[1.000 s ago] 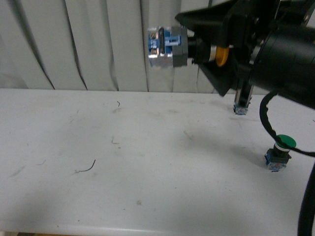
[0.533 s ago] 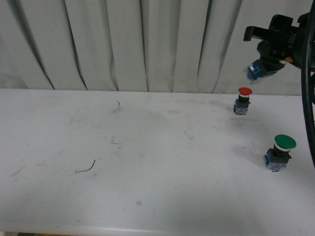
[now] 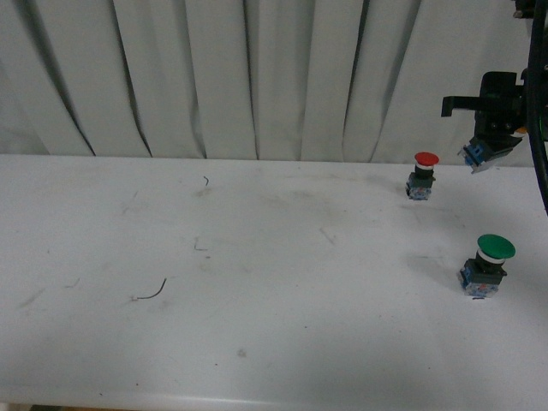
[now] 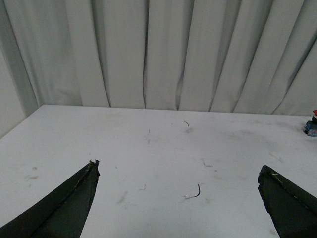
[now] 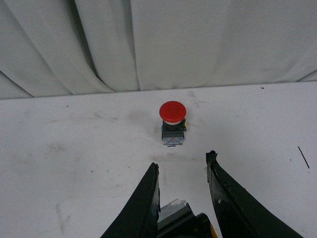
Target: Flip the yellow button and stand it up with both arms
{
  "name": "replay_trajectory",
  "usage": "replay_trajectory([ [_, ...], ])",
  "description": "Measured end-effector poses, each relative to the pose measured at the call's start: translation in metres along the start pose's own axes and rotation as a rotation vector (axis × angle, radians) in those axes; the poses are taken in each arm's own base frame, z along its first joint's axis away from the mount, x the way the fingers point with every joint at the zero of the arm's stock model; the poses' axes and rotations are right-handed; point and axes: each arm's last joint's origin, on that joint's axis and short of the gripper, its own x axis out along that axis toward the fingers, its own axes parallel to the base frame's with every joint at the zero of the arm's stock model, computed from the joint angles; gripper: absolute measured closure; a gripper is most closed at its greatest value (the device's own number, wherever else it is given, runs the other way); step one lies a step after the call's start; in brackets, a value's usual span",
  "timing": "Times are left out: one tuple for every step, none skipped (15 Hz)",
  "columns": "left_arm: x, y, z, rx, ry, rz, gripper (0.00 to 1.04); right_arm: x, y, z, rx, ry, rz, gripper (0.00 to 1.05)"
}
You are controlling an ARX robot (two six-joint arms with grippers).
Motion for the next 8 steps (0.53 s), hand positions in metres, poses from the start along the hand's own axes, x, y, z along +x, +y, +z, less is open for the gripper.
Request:
replay_trajectory([
  [0.000,0.000,0.000,0.000,0.000,0.000,0.07,0.003,-0.001,0.000,0.001,0.008,-0.003,0.75],
  [0.000,0.000,0.000,0.000,0.000,0.000,0.07,0.005,-0.002,0.000,0.002,0.013,-0.006,0.75],
  [0.000,0.000,0.000,0.000,0.000,0.000,0.07,0.009,-0.002,0.000,0.008,0.023,-0.010,0.75],
  [0.000,0.000,0.000,0.000,0.000,0.000,0.07,0.013,-0.004,0.000,0.016,0.037,-0.014,0.75],
  [0.000,0.000,0.000,0.000,0.000,0.000,0.07,0.016,-0.006,0.000,0.023,0.044,-0.021,0.75],
  [0.000,0.000,0.000,0.000,0.000,0.000,0.07,0.018,-0.006,0.001,0.027,0.048,-0.022,0.75],
  [0.000,0.000,0.000,0.000,0.000,0.000,0.07,0.022,-0.008,0.001,0.032,0.056,-0.031,0.75],
  [0.000,0.000,0.000,0.000,0.000,0.000,0.07,0.028,-0.011,0.001,0.047,0.071,-0.042,0.75],
])
